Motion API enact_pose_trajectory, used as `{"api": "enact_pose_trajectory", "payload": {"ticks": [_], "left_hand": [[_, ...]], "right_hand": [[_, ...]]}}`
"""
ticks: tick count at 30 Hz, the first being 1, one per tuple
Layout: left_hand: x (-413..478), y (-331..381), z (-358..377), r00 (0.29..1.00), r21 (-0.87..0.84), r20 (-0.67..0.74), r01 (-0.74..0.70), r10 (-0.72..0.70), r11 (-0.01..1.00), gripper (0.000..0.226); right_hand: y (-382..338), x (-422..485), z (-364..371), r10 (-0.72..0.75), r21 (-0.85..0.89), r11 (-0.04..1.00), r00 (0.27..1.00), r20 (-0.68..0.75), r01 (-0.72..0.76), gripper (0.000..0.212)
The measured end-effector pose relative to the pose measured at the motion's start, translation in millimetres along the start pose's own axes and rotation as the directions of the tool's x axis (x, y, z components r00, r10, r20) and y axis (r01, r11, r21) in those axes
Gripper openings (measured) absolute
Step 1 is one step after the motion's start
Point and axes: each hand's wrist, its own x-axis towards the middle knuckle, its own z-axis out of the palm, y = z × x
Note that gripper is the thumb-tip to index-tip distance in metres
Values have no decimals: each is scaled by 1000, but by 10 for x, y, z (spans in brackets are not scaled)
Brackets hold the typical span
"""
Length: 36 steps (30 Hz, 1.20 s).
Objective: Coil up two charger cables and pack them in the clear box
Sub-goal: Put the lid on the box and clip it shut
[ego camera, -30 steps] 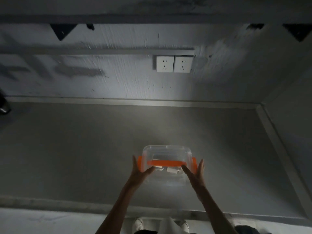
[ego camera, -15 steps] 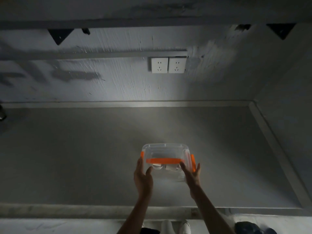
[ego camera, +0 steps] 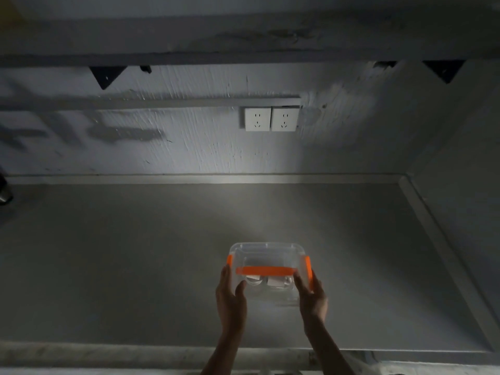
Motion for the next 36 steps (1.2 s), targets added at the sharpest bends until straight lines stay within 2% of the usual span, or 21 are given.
{"api": "enact_pose_trajectory", "payload": {"ticks": [5,10,13,14,16,19,21,23,27,30,34,36], "left_hand": [[0,-24,8,1000,50,2,12,-12,999,63],[14,-61,-10,997,31,54,53,-54,998,62],[-38,-41,-68,955,-117,138,278,-262,953,80],[-58,-79,-92,942,-180,167,318,-290,931,86],[-14,-42,-134,945,-239,176,312,-275,919,87],[363,-35,-13,971,-157,121,223,-205,962,87],[767,-158,202,973,-143,154,196,-174,970,80],[1106,57,260,961,-120,187,227,-203,966,64],[1450,589,266,943,-206,245,278,-226,938,47],[1565,548,338,918,-218,275,349,-286,911,43],[1762,133,555,910,-124,265,359,-318,925,44],[1685,340,497,910,-41,262,342,-321,939,51]], "right_hand": [[-85,-78,7,0,-146,989,1000,22,3,70],[-220,-146,-59,-16,-20,1000,999,36,16,56],[-123,-141,-112,11,148,988,985,170,-37,63],[-99,-165,-144,32,186,980,978,205,-71,61],[-79,-157,-186,-15,226,973,969,245,-42,56],[-241,18,-112,-50,289,957,965,257,-27,53],[-470,253,7,-23,319,946,970,242,-57,55],[-694,510,150,-23,336,940,968,251,-65,57],[-993,899,344,-69,329,944,958,277,-28,55],[-1034,1014,441,-3,305,949,963,269,-82,55],[-976,1086,489,50,287,949,963,266,-129,53],[-959,1115,509,43,220,970,963,265,-104,61]]}}
